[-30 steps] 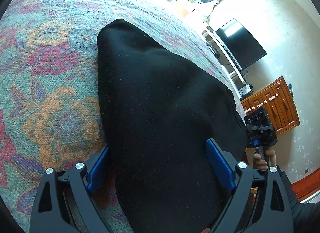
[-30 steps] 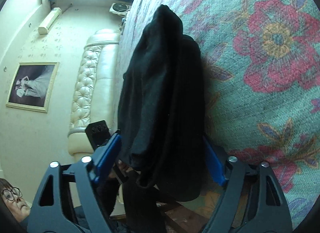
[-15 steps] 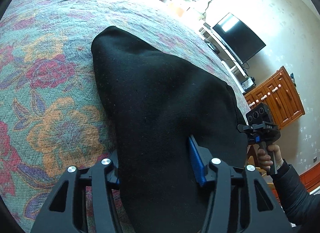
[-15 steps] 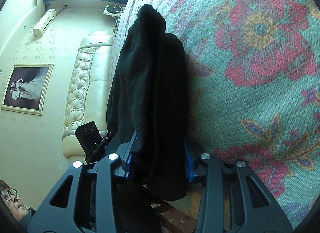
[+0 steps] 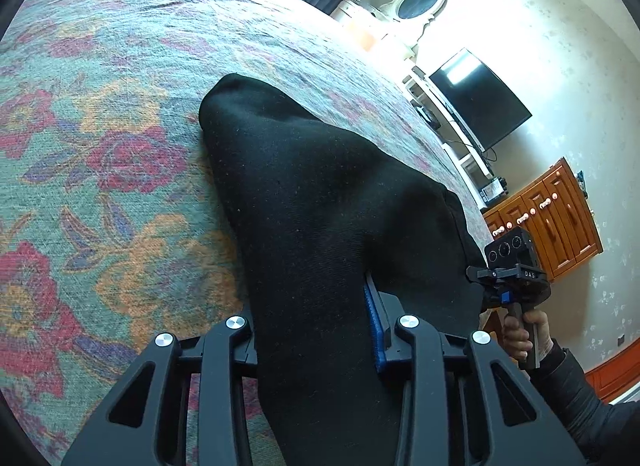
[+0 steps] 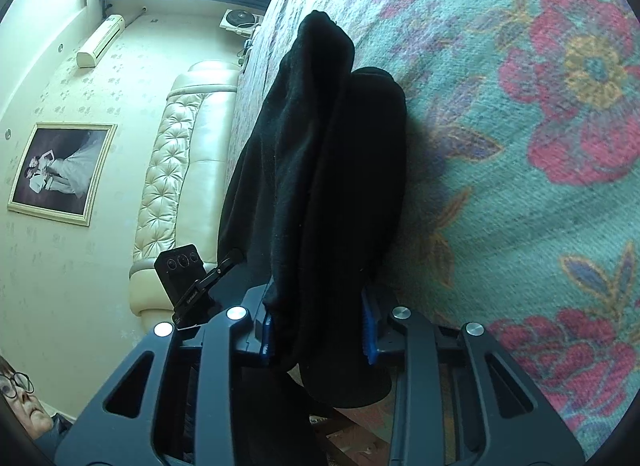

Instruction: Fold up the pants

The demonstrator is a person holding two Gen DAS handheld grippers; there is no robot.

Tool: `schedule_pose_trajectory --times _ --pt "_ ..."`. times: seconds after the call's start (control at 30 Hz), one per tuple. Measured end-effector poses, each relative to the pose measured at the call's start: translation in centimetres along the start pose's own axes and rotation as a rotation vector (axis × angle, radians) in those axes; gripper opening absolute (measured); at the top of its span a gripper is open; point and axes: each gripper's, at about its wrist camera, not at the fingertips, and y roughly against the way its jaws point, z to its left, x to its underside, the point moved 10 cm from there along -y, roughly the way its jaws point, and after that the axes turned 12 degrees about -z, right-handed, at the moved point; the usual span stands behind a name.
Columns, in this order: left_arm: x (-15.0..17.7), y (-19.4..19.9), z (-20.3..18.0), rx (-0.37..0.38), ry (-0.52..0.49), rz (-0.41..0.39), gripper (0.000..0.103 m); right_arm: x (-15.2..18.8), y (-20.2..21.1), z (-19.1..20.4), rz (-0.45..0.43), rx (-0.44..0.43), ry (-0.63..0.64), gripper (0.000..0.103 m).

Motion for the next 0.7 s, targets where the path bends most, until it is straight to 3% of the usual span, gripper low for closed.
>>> schedule_pose_trajectory --times 0.43,0.7 --pt "-2.5 4.1 6.4 -0.075 0.086 -0.083 0.036 -1.2 -9.2 3.3 0.087 -0.057 0.029 0.031" --pt "-2.1 5.2 7.2 -0.076 0.132 -0.114 0.036 -1.8 -10.7 3.7 0.111 -0.066 0.030 0.031"
